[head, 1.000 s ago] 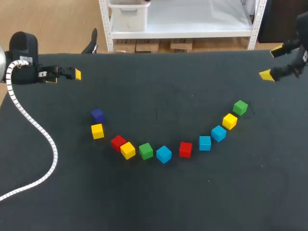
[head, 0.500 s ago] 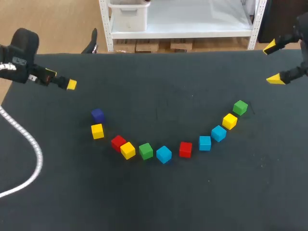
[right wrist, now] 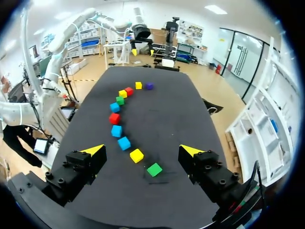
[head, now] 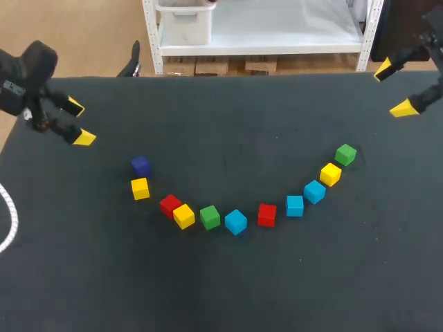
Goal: Place the blue cubes, place green cubes on the blue cubes, place the yellow cubes on the green cubes, then place the red cubes on the yellow cubes, and place purple cube on the red cubes.
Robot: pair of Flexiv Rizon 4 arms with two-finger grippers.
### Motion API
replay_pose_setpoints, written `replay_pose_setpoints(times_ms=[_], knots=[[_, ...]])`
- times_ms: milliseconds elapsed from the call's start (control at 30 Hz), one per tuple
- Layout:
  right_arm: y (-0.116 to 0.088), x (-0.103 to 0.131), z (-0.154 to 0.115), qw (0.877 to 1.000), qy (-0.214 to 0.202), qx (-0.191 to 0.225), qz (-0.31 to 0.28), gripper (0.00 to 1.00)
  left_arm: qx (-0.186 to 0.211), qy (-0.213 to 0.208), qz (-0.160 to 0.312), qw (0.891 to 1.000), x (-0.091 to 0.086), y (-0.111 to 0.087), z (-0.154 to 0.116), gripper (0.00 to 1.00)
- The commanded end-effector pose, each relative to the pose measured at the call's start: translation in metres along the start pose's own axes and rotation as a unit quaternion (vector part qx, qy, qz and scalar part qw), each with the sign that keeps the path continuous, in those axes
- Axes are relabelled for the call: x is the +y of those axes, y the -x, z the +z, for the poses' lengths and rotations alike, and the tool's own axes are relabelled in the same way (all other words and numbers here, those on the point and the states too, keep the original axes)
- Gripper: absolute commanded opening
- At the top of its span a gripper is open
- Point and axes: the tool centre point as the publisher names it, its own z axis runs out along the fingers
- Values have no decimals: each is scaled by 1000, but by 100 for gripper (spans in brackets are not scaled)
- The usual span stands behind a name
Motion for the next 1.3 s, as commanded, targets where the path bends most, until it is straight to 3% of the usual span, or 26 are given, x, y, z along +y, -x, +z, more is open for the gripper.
replay_pose_setpoints(times_ms=[33, 633, 800, 900, 1100, 1300], knots=[[-1, -5, 0, 998, 67, -2, 0, 100, 22, -55, 7, 998, 9, 7, 0, 100], [-1, -5, 0, 998, 67, -2, 0, 100, 22, -55, 7, 998, 9, 7, 0, 100], [-1, -5, 0, 998, 67, -2, 0, 100, 49, -60, 97, 992, -2, 11, 5, 100], [-1, -5, 0, 998, 67, -2, 0, 100, 85, -61, 171, 980, -13, 13, 6, 100], [-1, -5, 0, 998, 67, -2, 0, 100, 110, -88, 289, 947, -28, 10, 6, 100], [-1, -5, 0, 998, 67, -2, 0, 100, 122, -112, 342, 925, -36, 7, 6, 100]])
